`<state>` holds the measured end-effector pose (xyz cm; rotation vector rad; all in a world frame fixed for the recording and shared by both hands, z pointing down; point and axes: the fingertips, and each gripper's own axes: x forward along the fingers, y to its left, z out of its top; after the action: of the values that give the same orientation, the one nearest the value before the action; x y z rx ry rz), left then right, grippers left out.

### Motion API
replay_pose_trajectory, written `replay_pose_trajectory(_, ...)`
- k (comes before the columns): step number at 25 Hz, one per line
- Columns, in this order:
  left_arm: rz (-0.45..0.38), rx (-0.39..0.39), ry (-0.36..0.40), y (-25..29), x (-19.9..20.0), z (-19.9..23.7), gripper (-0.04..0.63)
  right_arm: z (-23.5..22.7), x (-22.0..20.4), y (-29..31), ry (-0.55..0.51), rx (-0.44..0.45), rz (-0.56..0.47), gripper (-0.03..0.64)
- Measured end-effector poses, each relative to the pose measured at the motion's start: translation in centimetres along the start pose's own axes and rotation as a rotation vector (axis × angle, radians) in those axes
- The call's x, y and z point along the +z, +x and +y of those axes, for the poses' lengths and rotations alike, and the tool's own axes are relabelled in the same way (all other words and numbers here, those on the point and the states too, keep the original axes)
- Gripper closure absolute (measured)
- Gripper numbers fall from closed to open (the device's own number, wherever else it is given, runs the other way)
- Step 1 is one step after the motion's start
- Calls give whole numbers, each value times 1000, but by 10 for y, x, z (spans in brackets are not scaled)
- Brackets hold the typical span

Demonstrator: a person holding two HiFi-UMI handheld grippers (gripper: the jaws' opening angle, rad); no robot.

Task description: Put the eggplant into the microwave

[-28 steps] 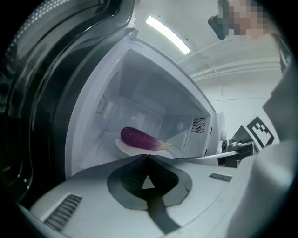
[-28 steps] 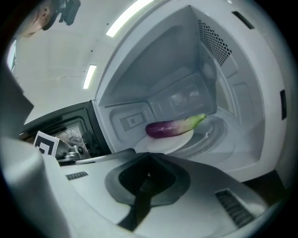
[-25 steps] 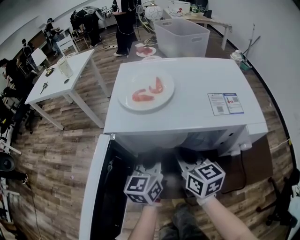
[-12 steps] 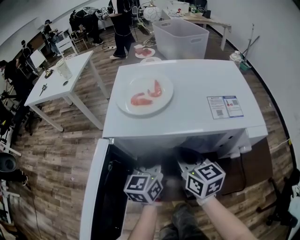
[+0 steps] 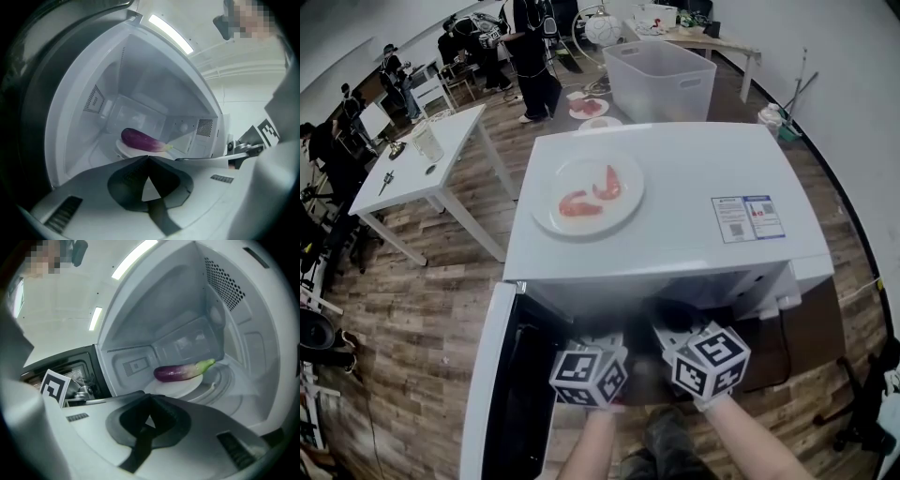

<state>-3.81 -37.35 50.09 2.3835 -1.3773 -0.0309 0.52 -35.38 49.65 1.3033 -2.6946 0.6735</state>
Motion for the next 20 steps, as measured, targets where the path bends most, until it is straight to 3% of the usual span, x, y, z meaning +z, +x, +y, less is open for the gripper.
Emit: replay_pose_trajectory(20,-43,-52,15,-40,10,-41,595,29,9,-33,-55,12,-6,617)
